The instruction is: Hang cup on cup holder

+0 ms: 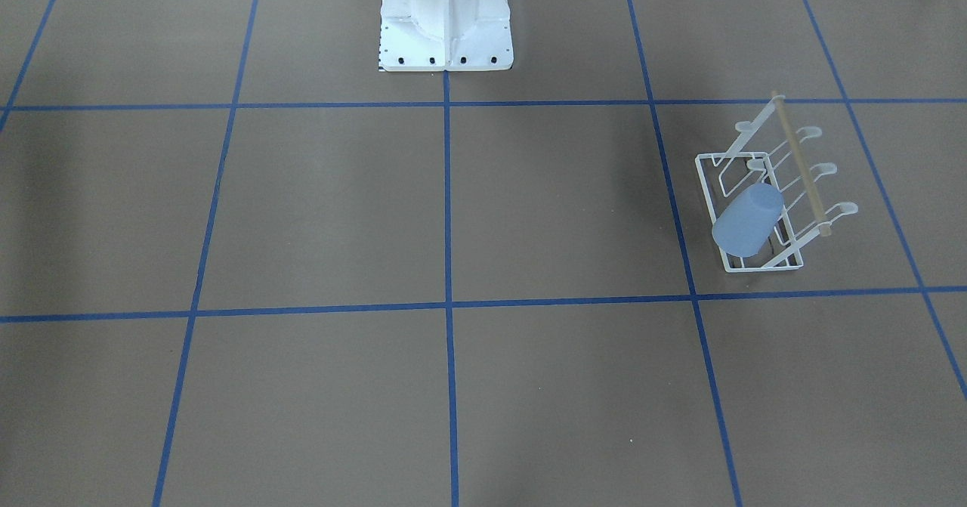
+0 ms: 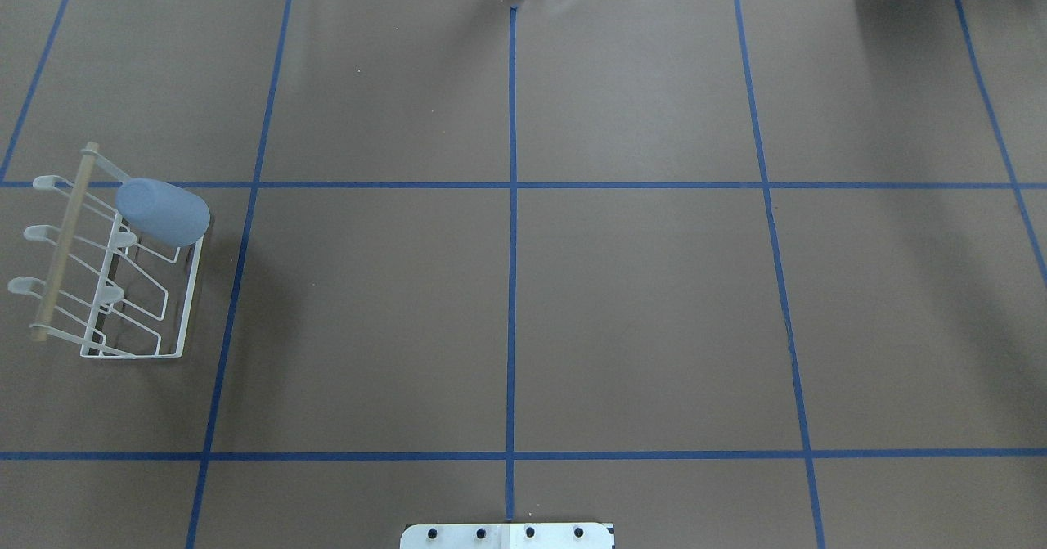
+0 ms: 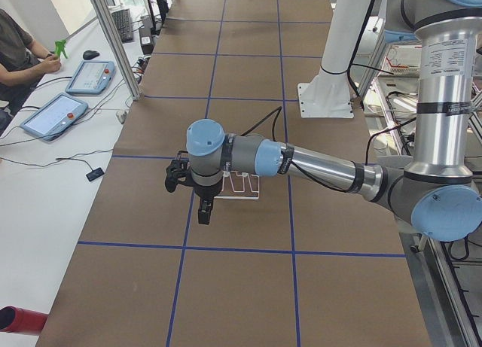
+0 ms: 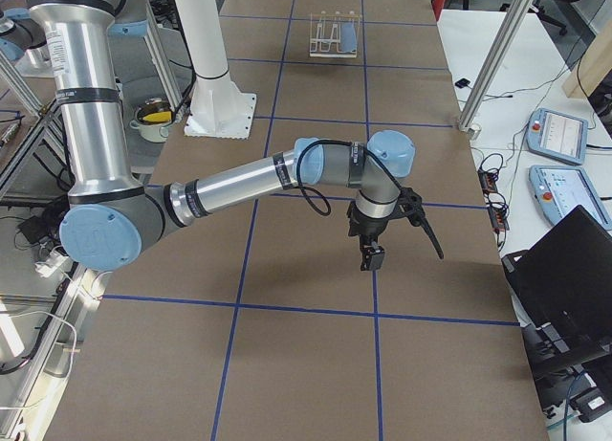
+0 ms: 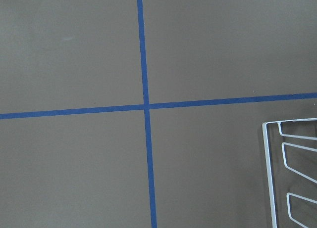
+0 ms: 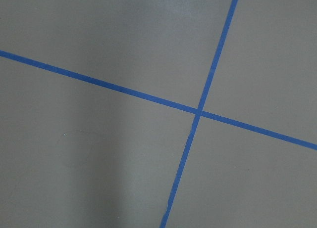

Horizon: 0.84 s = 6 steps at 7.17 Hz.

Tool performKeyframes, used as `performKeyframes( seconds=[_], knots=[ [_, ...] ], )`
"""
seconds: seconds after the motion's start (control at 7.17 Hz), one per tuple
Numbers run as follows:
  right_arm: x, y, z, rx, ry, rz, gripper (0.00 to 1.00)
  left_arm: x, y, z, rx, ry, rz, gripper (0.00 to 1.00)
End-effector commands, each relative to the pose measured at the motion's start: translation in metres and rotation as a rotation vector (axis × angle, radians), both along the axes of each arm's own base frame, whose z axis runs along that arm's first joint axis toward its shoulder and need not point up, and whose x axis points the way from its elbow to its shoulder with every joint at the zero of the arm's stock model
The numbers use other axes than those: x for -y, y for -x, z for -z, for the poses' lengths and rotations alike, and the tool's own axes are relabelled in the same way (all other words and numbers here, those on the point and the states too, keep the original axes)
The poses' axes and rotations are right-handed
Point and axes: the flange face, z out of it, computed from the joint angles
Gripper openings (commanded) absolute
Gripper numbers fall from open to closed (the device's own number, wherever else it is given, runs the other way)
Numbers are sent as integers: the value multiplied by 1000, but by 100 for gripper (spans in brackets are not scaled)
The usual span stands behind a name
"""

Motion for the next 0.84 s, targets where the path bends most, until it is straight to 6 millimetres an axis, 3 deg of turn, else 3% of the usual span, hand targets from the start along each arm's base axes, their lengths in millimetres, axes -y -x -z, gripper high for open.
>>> performKeyframes(
  seconds=[0.0,0.14,0.28,0.42,0.7],
  knots=[
    [-9,-2,-13,-11,17,3,100,-1,0,5,1,-8,3,98],
    [-30,-2,-27,1,36,-2,100,-1,-3,3,-8,-5,-4,98],
    [-34,-3,-20,-12,21,-11,100,-1,-2,0,-4,3,-4,98],
    [-42,-4,-31,-17,46,-13,100,-1,-3,-2,-8,6,-4,98],
    [-43,-3,-17,-16,42,-46,100,-10,-3,-10,-6,22,-5,98]
  ],
)
